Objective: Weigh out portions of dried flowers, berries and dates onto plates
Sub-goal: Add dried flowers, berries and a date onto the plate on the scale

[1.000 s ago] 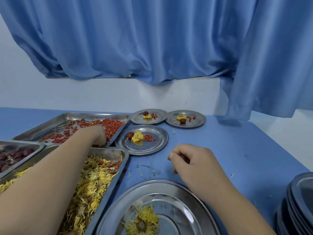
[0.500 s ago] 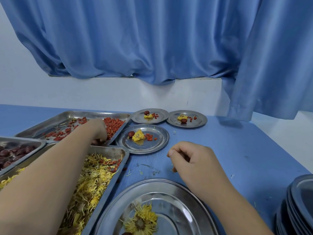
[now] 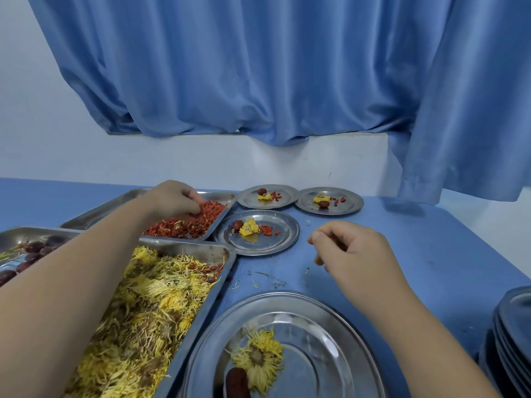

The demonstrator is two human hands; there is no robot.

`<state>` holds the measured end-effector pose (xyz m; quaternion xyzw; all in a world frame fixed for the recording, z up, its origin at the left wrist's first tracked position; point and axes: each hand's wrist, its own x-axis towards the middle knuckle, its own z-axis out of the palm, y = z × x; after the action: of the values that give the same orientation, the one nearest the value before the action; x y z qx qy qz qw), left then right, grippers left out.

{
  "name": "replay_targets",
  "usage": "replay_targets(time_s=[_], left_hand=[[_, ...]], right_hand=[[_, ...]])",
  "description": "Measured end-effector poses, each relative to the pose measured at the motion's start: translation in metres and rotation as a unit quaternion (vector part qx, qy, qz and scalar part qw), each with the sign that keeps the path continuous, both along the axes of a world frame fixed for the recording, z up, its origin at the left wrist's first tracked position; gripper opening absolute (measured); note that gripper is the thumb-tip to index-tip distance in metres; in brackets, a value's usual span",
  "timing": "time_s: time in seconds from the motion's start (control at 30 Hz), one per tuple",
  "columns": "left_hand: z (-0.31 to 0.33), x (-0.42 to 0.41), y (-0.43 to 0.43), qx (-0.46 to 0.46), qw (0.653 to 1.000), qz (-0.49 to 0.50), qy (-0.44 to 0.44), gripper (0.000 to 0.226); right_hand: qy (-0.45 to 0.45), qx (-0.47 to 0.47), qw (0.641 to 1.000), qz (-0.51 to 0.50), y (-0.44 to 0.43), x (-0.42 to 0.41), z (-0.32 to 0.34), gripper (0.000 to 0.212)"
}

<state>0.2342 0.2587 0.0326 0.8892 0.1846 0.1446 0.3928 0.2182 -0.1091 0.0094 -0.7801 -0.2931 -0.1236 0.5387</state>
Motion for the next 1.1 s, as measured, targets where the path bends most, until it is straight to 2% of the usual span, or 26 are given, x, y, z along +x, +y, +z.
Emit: replay_targets(time_s=[0.2, 0.47, 0.57, 0.7, 0.9, 1.1], left_hand=[[0.013, -0.02, -0.043, -0.081, 0.986, -0.141, 0.029, 0.016], [0.051, -0.083, -0.152, -0.136, 0.935, -0.317, 0.088, 0.018], [0.054, -0.108, -0.186, -0.108, 0.919, -0.366, 0.1, 0.017], [0.041, -0.125, -0.216, -0.054, 0.918, -0.381, 0.095, 0.014], [0.021, -0.136, -0.232, 0.067, 0.936, -0.339, 0.063, 0.018], [0.015, -0.152, -0.239, 0.053, 0.947, -0.312, 0.056, 0.037]], right_hand=[[-0.026, 0.006, 1.0, -0.016, 0.0, 0.0, 0.009, 0.021], [-0.018, 0.082, 0.996, -0.032, -0.001, -0.024, 0.045, 0.02], [-0.037, 0.121, 0.991, -0.05, 0.001, -0.045, 0.062, 0.018], [-0.041, 0.152, 0.986, -0.058, -0.01, -0.076, 0.063, 0.016], [-0.081, 0.028, 0.992, -0.088, -0.044, -0.111, 0.022, 0.019], [-0.122, -0.047, 0.986, -0.105, -0.075, -0.137, -0.026, 0.019]])
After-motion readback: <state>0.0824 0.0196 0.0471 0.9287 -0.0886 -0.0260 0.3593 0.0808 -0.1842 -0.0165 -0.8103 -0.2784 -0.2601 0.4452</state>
